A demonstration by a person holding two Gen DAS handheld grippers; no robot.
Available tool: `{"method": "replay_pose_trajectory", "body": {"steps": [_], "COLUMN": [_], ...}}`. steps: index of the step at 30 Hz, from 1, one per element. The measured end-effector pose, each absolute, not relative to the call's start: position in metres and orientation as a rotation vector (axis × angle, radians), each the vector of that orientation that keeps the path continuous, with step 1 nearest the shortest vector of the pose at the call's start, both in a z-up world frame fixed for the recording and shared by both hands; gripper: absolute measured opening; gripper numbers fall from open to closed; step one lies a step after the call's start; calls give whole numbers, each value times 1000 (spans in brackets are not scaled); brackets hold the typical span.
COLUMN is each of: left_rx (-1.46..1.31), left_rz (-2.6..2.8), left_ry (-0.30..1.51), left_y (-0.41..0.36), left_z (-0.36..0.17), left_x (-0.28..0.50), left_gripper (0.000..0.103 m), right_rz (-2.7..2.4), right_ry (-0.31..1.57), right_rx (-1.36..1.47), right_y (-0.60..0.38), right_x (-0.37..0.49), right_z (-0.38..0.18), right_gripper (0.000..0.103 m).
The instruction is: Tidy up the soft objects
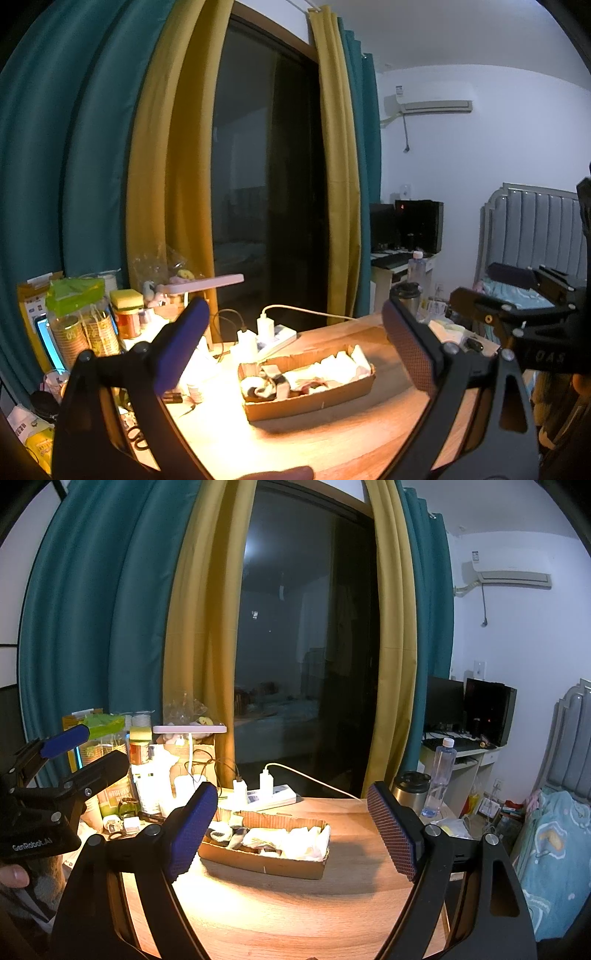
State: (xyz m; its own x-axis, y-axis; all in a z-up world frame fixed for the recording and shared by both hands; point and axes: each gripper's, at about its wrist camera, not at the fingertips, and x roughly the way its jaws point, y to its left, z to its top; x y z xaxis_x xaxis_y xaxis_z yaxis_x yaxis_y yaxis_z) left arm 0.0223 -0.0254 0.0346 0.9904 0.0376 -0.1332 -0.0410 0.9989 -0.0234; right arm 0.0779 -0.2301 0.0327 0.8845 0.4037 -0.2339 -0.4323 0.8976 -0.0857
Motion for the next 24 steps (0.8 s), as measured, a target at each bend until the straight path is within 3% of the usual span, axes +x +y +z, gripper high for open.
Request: {"method": "replay_pose_trajectory", "body": {"steps": [24], "left_rx": [-11], "left_rz": [19], "left_ry": [149], "left_y": [-27], "left_z": [31], "left_x": [33], "left_gripper": [96], "right_rz": [436], "right_ry": [220], "right_rx": [-140], "right_y": [-236], "right_x": [82], "right_z": [29], "right_gripper": [86]}}
